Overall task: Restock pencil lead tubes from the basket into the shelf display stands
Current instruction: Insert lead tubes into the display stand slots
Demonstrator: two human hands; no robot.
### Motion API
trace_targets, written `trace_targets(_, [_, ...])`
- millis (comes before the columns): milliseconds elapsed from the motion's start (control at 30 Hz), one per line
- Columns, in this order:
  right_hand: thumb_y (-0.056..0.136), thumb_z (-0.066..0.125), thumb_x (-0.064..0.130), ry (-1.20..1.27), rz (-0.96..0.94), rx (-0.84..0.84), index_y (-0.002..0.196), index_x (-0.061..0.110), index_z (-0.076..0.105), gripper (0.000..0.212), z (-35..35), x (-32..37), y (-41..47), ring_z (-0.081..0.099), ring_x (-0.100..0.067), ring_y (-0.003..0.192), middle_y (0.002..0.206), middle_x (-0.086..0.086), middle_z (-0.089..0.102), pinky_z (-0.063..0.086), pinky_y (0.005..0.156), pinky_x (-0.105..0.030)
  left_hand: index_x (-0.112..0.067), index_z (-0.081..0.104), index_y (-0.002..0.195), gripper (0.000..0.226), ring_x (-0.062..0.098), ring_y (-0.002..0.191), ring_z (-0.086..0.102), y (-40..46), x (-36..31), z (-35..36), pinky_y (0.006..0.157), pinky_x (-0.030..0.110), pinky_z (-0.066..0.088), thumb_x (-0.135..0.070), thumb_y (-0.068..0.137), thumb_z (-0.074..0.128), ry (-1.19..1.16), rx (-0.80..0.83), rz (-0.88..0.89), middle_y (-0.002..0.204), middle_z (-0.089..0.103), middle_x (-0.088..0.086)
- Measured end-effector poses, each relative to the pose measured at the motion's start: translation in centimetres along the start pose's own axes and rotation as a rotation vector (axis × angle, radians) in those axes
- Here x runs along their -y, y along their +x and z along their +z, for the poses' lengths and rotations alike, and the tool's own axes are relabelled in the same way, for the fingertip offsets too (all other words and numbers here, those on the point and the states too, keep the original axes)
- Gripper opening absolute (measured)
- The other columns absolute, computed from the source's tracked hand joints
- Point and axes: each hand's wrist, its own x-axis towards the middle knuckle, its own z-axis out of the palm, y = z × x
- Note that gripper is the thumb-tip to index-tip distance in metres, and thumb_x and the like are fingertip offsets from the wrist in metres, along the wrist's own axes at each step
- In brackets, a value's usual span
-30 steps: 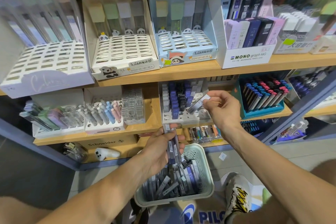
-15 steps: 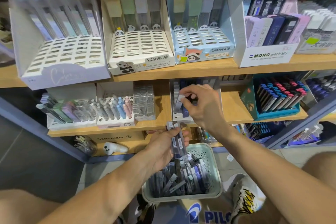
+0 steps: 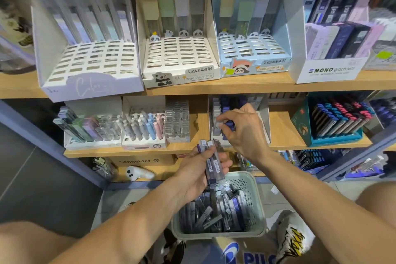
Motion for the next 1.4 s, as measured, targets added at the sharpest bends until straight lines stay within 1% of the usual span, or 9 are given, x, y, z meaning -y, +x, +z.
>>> trace_targets(233, [0.090, 0.075, 0.014, -0.080, -0.010, -0.022, 0.117, 0.011, 0.076, 0.027, 0.0, 0.1, -0.4, 0.044, -0.020, 0.096, 0.102, -0.002, 0.050, 0.049, 0.073, -0.037, -0.004, 0.062, 0.129, 0.028, 0.030, 0.081, 0.079, -0.1, -0.2, -0.2, 0.069, 0.038, 0.066, -0.013, 0.102, 0.060, -0.035, 0.017, 0.008, 0.103, 0.078, 0.021])
trace_targets(333, [0.089, 0.077, 0.019, 0.050, -0.038, -0.109, 0.111, 0.014, 0.075, 0.023, -0.9, 1.1, -0.7, 0.050, -0.011, 0.083, 0.092, 0.003, 0.060, 0.047, 0.073, -0.027, -0.002, 0.063, 0.127, 0.027, 0.027, 0.077, 0.078, -0.1, -0.2, -0.4, 0.066, 0.035, 0.066, -0.012, 0.101, 0.061, -0.014, 0.029, 0.025, 0.104, 0.078, 0.020])
trace_targets(433, [0.088, 0.079, 0.024, 0.257, 0.113, 0.080, 0.098, 0.022, 0.075, 0.011, -2.3, 2.4, -1.5, 0.057, 0.002, 0.058, 0.078, 0.010, 0.066, 0.049, 0.059, -0.017, -0.002, 0.064, 0.125, 0.028, 0.024, 0.079, 0.078, -0.1, -0.1, -0.5, 0.065, 0.032, 0.065, -0.012, 0.100, 0.063, 0.026, 0.062, 0.054, 0.107, 0.078, 0.019])
trace_targets(533, [0.083, 0.083, 0.025, 0.341, 0.297, 0.324, 0.099, 0.019, 0.074, 0.019, -3.1, 2.3, -2.2, 0.066, 0.005, 0.060, 0.079, 0.012, 0.072, 0.050, 0.057, -0.010, -0.002, 0.065, 0.125, 0.031, 0.024, 0.086, 0.078, -0.2, 0.1, -0.6, 0.069, 0.034, 0.066, -0.010, 0.095, 0.066, 0.068, 0.107, 0.082, 0.107, 0.078, 0.020])
trace_targets(767, [0.085, 0.074, -0.007, 0.818, 0.611, 0.394, 0.103, 0.004, 0.072, 0.021, -4.3, 1.4, -2.0, 0.076, -0.034, 0.080, 0.089, -0.021, 0.074, 0.062, 0.083, -0.050, 0.001, 0.060, 0.131, 0.031, 0.035, 0.109, 0.074, -0.9, 0.3, -0.7, 0.083, 0.037, 0.064, -0.006, 0.101, 0.057, 0.017, 0.215, 0.071, 0.120, 0.074, 0.022])
trace_targets(933, [0.082, 0.076, -0.011, 0.780, 0.539, 0.278, 0.092, 0.012, 0.074, 0.025, -4.3, 1.0, -1.7, 0.070, -0.017, 0.077, 0.080, -0.019, 0.068, 0.059, 0.093, -0.048, 0.000, 0.060, 0.134, 0.032, 0.042, 0.113, 0.070, -0.4, 0.1, -1.4, 0.089, 0.049, 0.058, -0.010, 0.105, 0.053, -0.036, 0.160, 0.025, 0.121, 0.073, 0.024])
trace_targets(1100, [0.084, 0.076, -0.008, 0.739, 0.452, 0.194, 0.087, 0.019, 0.074, 0.027, -4.5, 0.8, -1.4, 0.063, 0.001, 0.070, 0.074, -0.027, 0.060, 0.058, 0.086, -0.030, -0.004, 0.064, 0.126, 0.025, 0.040, 0.111, 0.072, 0.0, 0.3, -1.7, 0.086, 0.047, 0.058, -0.012, 0.107, 0.049, 0.019, 0.085, -0.011, 0.115, 0.075, 0.023])
trace_targets(1300, [0.083, 0.083, 0.009, 0.552, 0.369, 0.125, 0.093, 0.022, 0.074, 0.019, -4.1, 1.0, -1.2, 0.067, -0.019, 0.074, 0.083, -0.016, 0.072, 0.053, 0.079, -0.020, -0.004, 0.063, 0.128, 0.024, 0.037, 0.104, 0.075, 0.6, 0.3, -1.6, 0.087, 0.045, 0.060, -0.011, 0.106, 0.053, -0.001, 0.058, -0.016, 0.113, 0.076, 0.022])
trace_targets(1400, [0.084, 0.082, 0.012, 0.544, 0.361, 0.138, 0.097, 0.024, 0.074, 0.020, -4.0, 0.8, -0.9, 0.063, -0.011, 0.066, 0.077, -0.012, 0.070, 0.060, 0.081, -0.037, -0.004, 0.066, 0.119, 0.018, 0.031, 0.086, 0.079, 0.8, 0.3, -1.6, 0.079, 0.040, 0.063, -0.010, 0.105, 0.056, -0.014, 0.047, -0.007, 0.103, 0.078, 0.020])
